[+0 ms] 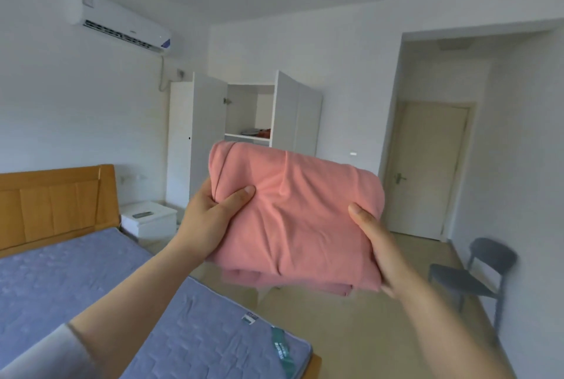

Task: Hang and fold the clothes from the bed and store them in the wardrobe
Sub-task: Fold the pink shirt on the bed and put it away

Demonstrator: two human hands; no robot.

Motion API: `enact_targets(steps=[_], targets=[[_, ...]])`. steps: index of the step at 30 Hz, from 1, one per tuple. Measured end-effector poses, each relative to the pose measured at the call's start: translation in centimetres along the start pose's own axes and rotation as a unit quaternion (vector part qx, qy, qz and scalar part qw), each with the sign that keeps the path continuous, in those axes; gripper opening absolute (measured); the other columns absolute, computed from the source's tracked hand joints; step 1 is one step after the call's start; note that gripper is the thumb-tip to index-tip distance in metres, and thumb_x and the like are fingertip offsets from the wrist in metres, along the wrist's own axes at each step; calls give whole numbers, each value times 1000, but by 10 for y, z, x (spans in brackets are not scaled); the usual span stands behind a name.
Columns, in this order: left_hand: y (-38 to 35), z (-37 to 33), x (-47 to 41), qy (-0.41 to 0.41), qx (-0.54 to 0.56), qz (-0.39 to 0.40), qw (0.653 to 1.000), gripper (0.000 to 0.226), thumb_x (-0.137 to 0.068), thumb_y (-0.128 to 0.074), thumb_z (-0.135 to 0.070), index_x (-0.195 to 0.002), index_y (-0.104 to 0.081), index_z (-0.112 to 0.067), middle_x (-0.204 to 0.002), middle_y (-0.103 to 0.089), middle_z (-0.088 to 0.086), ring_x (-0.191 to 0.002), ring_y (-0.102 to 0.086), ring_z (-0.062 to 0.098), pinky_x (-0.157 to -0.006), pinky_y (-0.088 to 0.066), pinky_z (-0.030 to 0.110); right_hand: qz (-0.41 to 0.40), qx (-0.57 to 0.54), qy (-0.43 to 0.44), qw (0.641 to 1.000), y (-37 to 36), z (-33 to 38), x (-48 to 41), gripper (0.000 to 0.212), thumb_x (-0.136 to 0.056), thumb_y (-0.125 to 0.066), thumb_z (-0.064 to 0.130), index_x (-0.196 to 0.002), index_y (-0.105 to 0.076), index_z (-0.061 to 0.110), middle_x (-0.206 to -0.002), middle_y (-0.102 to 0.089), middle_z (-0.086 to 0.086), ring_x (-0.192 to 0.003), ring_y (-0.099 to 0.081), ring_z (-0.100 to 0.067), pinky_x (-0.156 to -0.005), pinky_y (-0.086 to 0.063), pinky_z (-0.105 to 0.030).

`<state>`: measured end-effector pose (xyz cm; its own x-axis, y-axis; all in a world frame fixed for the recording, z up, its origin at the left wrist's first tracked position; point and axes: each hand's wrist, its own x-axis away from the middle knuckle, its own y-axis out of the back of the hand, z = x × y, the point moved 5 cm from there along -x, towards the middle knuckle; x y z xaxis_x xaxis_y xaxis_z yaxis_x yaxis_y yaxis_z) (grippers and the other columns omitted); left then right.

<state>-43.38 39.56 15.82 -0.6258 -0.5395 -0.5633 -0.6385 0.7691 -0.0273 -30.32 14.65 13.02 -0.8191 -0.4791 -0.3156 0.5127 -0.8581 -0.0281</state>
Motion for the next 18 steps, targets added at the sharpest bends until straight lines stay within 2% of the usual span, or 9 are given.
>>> enact_targets(steps=[2, 3, 6, 8, 10, 12, 14, 15, 18], targets=[[-26, 15, -16, 4, 11, 6, 1000, 34, -71, -78, -47, -101, -66, -37, -93, -71, -24, -85, -65, -9, -74, -47, 17, 9, 4, -6, 1000, 20, -5, -16, 92, -58, -75, 75, -136, -52, 31, -127, -65, 11, -118, -61, -8, -107, -42, -37], [-38, 23, -25, 3, 15, 13, 1000, 34, -71, -78, -47, -101, -65, -37, -94, -71, -25, -85, -65, -9, -75, -46, 18, 13, -3, -12, 1000, 29, -9, -24, 87, -62, -75, 72, -135, -52, 31, -127, -66, 10, -117, -62, -8, -103, -45, -34], [-78, 49, -57, -2, 29, 31, 999, 35, -74, -79, -45, -104, -66, -31, -95, -72, -22, -85, -66, -7, -75, -47, 21, 10, -23, -19, 1000, 53, -17, -52, 64, -72, -70, 57, -127, -57, 28, -118, -70, 8, -109, -66, -7, -78, -54, -17], [-103, 67, -80, -2, 39, 41, 998, 35, -75, -78, -44, -105, -67, -30, -96, -73, -19, -86, -67, -4, -76, -48, 22, -12, -33, -22, 999, 70, -21, -74, 54, -74, -67, 51, -121, -60, 25, -112, -73, 6, -103, -68, -7, -69, -54, -13], [-129, 82, -107, -2, 46, 54, 997, 30, -78, -77, -41, -105, -66, -32, -97, -72, -20, -87, -66, -6, -76, -47, 21, -52, -28, -12, 998, 91, -22, -99, 44, -77, -66, 45, -115, -63, 23, -105, -75, 7, -97, -70, -6, -66, -55, -14], [-155, 94, -134, -3, 45, 63, 997, 29, -80, -75, -38, -106, -66, -31, -97, -72, -19, -87, -65, -7, -77, -47, 20, -94, -1, 8, 996, 113, -21, -126, 50, -76, -68, 44, -120, -62, 21, -108, -74, 6, -99, -70, -7, -76, -55, -20], [-182, 109, -159, -6, 45, 68, 997, 29, -80, -75, -38, -106, -66, -28, -97, -72, -16, -87, -66, -7, -76, -47, 20, -121, 32, 31, 992, 136, -21, -152, 69, -68, -70, 51, -129, -58, 21, -119, -70, 3, -107, -67, -11, -92, -51, -28], [-197, 117, -169, -5, 46, 69, 997, 30, -80, -74, -38, -107, -66, -26, -97, -72, -15, -87, -66, -5, -76, -47, 20, -135, 46, 42, 989, 148, -22, -165, 75, -64, -70, 54, -130, -57, 21, -121, -69, 3, -107, -67, -10, -92, -50, -28], [-241, 143, -193, -1, 43, 85, 996, 28, -81, -73, -38, -105, -66, -27, -91, -72, -17, -83, -65, -7, -69, -47, 11, -170, 77, 66, 980, 186, -30, -200, 75, -61, -70, 58, -127, -59, 24, -115, -70, 8, -98, -68, -3, -74, -51, -15]])
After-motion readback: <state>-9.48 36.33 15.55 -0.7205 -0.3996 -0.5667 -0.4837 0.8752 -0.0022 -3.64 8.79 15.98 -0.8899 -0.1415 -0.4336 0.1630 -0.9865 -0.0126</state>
